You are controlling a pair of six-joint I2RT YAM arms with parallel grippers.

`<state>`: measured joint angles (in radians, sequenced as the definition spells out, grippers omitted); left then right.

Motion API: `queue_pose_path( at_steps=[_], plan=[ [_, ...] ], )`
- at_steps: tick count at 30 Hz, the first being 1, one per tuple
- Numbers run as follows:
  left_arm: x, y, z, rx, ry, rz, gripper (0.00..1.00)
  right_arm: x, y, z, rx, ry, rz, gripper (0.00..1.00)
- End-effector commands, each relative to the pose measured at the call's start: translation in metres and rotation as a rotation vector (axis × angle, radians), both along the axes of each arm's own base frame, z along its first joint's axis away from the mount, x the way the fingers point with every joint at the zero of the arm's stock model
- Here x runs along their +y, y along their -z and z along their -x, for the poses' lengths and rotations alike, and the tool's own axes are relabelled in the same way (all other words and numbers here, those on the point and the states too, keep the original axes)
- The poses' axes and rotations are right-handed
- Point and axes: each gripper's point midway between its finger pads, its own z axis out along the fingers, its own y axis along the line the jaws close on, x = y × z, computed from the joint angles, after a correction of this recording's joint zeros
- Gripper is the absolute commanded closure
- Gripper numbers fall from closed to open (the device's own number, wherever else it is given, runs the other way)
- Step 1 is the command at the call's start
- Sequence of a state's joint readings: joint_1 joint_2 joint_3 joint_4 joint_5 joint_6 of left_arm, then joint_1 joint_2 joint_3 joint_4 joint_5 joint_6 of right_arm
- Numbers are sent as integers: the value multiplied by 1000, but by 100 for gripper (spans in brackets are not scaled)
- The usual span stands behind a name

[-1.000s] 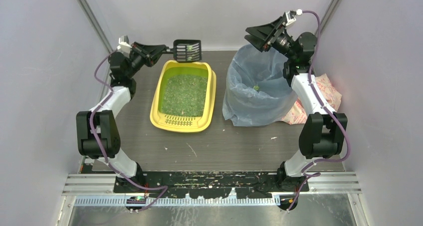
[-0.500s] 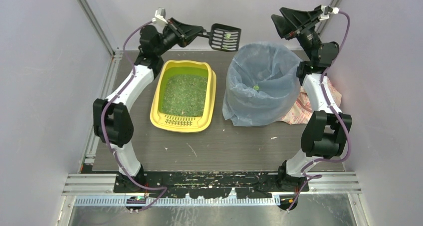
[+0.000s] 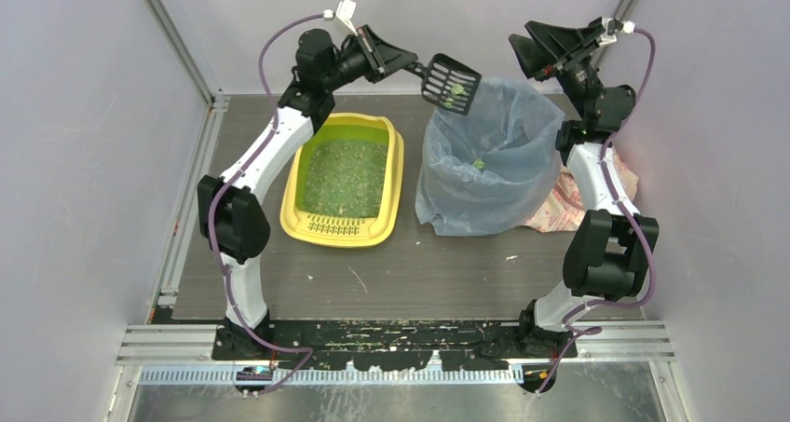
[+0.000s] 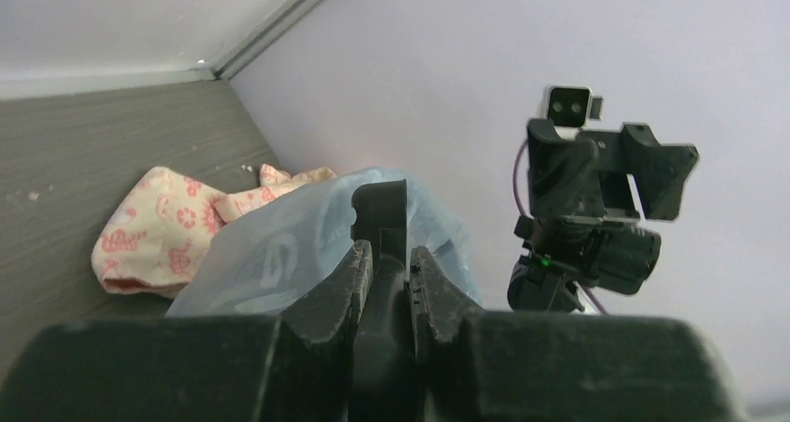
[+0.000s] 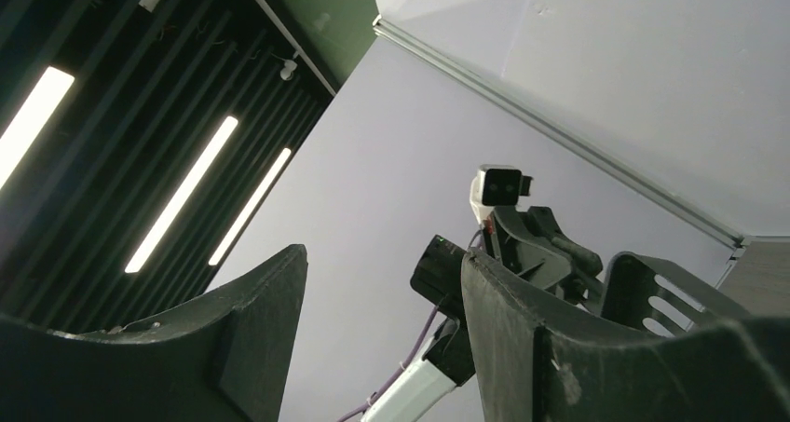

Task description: Clean the litter box

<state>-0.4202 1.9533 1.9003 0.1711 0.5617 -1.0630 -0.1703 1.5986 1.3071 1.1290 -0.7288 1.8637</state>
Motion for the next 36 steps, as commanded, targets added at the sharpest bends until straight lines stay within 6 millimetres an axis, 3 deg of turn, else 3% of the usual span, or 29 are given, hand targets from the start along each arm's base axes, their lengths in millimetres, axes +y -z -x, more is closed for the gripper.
queue_pose_path(
  at_steps=[1, 5, 13, 26, 28, 33, 36],
  plan=[
    [-19, -39, 28, -245, 121, -46, 100, 5, -14, 22, -87, 3, 43, 33],
    [-36, -48, 47, -371, 182, -128, 100, 6, -8, 21, -77, -1, 43, 34],
    [-58, -35, 71, -546, 195, -375, 100, 9, -15, 23, -113, -9, 76, 34],
    [-60, -52, 89, -632, 196, -402, 100, 5, -6, 12, -95, -23, 47, 34],
    [-57, -67, 89, -606, 190, -323, 100, 5, -4, 12, -91, -23, 50, 33],
    [-43, -128, 87, -544, 166, -27, 100, 7, 10, 7, -61, -21, 66, 34],
    [-24, -153, 84, -551, 134, 58, 100, 7, 14, 6, -51, -26, 67, 34]
  ],
)
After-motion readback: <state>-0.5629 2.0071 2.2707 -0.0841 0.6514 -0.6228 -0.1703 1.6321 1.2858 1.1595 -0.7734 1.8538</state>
